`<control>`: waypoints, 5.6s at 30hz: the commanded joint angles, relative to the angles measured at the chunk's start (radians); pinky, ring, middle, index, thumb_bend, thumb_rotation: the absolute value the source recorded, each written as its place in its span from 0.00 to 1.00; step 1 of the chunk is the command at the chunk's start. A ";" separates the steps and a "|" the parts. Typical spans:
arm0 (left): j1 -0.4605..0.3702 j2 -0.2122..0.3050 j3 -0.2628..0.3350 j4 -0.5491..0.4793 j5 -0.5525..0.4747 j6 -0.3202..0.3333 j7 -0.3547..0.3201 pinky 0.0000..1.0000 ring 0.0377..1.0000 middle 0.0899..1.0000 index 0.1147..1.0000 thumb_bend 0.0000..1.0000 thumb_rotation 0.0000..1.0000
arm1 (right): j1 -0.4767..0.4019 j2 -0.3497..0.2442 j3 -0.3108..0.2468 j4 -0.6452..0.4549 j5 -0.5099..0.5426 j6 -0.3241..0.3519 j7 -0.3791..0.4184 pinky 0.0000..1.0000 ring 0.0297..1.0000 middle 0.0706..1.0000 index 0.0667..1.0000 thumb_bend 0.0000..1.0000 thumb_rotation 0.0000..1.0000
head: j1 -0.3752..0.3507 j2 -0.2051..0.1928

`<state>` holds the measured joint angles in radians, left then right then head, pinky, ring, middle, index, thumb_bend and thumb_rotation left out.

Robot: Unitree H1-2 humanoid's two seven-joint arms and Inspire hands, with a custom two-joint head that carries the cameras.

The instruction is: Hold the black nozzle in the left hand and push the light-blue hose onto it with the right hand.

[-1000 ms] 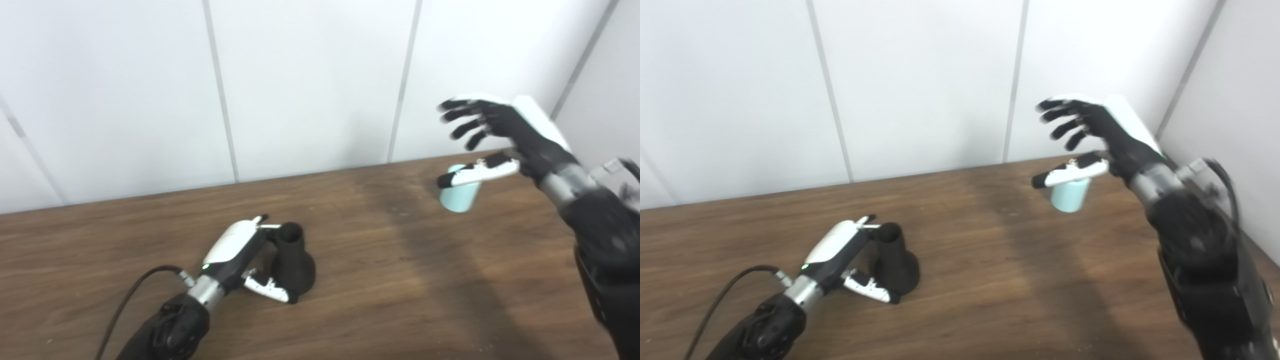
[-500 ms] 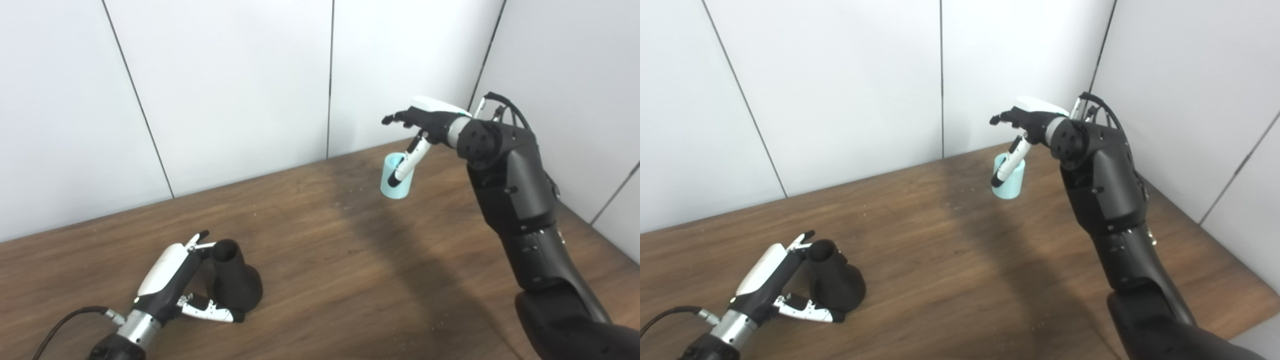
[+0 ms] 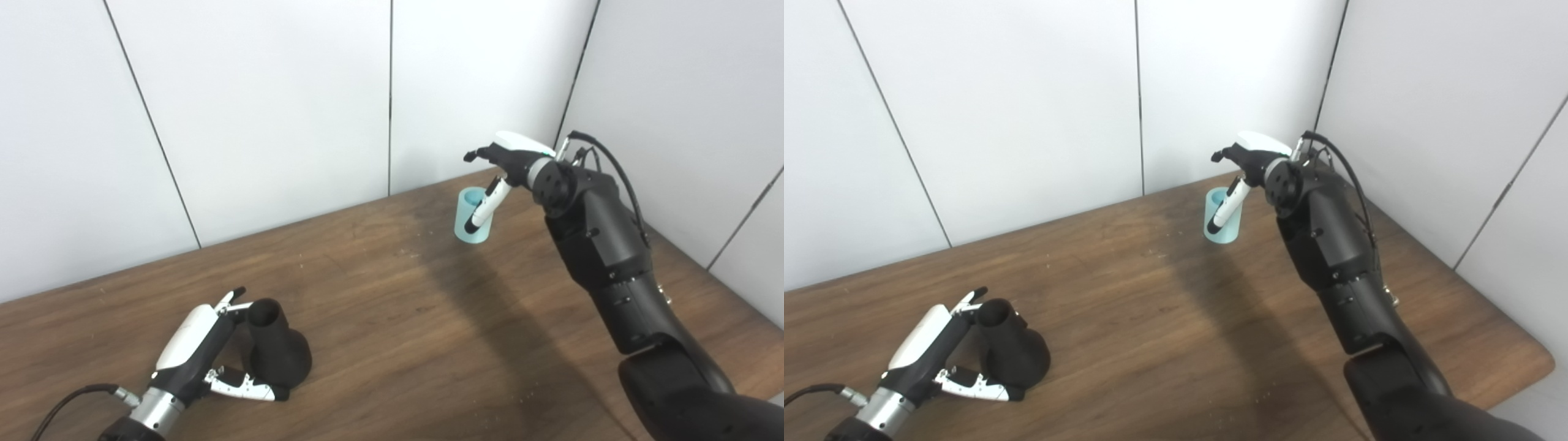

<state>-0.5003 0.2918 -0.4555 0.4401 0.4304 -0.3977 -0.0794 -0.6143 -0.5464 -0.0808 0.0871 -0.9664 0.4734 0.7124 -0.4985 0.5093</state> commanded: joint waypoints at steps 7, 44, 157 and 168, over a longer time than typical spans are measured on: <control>0.063 0.039 -0.026 0.022 0.064 0.047 -0.061 1.00 0.59 0.43 0.42 0.53 0.00 | -0.048 -0.039 0.083 0.081 0.001 -0.017 -0.218 0.68 0.86 0.90 0.82 0.94 0.13 | 0.010 0.006; 0.097 0.046 -0.014 -0.063 0.040 0.080 -0.096 1.00 0.59 0.43 0.42 0.53 0.00 | -0.058 -0.104 0.256 0.233 0.145 -0.055 -0.432 0.60 0.72 0.70 0.73 0.84 0.00 | 0.028 0.035; 0.045 -0.086 -0.115 -0.141 0.122 0.347 -0.150 1.00 0.59 0.43 0.42 0.53 0.00 | -0.301 0.069 0.470 -0.387 0.450 -0.120 0.054 0.36 0.45 0.44 0.44 0.50 0.00 | 0.526 0.164; 0.061 -0.060 -0.106 -0.133 0.121 0.327 -0.137 1.00 0.59 0.42 0.42 0.53 0.00 | -0.324 0.057 0.464 -0.367 0.436 -0.104 0.073 0.36 0.46 0.44 0.44 0.50 0.00 | 0.523 0.171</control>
<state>-0.4920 0.2148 -0.5195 0.2614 0.5247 -0.0867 -0.1333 -0.8731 -0.4727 0.4076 -0.2654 -0.5235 0.3815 0.7932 0.0245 0.6796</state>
